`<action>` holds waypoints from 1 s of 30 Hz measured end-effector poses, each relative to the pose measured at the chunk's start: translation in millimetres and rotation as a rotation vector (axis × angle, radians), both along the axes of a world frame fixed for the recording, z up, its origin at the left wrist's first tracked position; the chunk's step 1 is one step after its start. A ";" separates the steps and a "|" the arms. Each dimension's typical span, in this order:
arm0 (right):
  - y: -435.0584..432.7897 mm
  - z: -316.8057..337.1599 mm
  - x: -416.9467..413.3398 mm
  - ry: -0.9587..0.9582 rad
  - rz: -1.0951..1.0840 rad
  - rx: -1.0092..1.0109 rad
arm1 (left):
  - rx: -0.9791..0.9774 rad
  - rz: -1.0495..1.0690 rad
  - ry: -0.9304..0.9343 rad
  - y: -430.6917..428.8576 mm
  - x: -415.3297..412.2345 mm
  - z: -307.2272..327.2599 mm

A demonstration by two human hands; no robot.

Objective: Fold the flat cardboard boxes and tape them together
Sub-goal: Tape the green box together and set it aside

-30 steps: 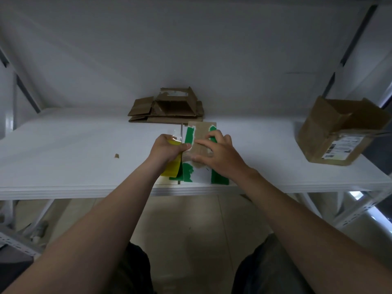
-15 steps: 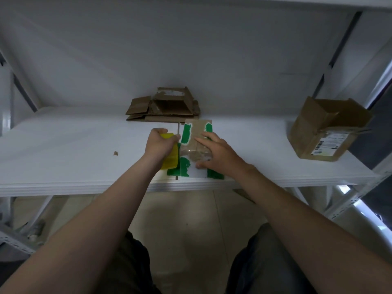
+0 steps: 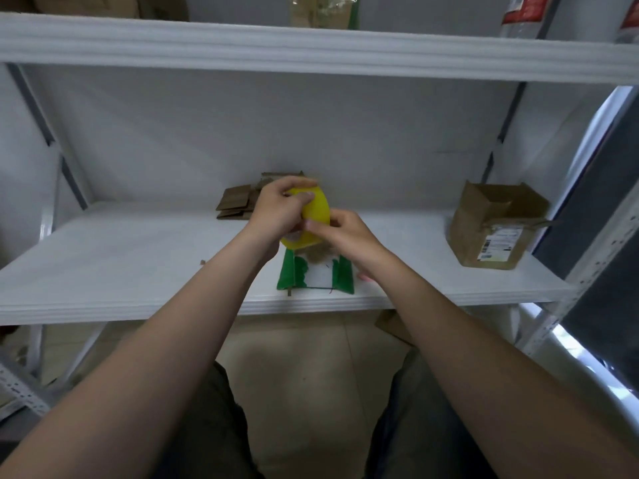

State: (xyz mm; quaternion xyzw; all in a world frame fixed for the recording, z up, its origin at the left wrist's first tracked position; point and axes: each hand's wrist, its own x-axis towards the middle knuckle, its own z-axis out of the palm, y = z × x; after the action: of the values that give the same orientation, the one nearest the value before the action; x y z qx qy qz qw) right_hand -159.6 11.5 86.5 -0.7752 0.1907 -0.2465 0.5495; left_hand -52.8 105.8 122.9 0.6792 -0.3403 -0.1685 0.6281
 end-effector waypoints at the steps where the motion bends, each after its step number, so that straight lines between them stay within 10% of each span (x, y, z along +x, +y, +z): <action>1: 4.7 1.4 -3.3 -0.030 -0.028 0.004 | -0.005 0.013 -0.013 -1.4 -3.7 -0.3; 10: 44.1 4.5 -42.7 -0.102 -0.112 0.118 | -0.178 0.087 -0.279 6.0 -47.3 -8.6; 20: 40.6 -2.8 -55.2 0.181 -0.108 -0.016 | -0.228 -0.034 0.137 9.2 -51.3 -32.4; 30: 27.3 -23.8 -61.2 0.350 -0.083 -0.238 | 0.040 0.044 -0.118 29.3 -6.8 -27.8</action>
State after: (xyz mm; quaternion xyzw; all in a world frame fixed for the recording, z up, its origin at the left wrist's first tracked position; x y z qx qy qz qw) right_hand -220.8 38.8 62.7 -0.8569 0.2846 -0.1515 0.4022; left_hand -59.6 135.0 95.1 0.7076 -0.3581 -0.1210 0.5971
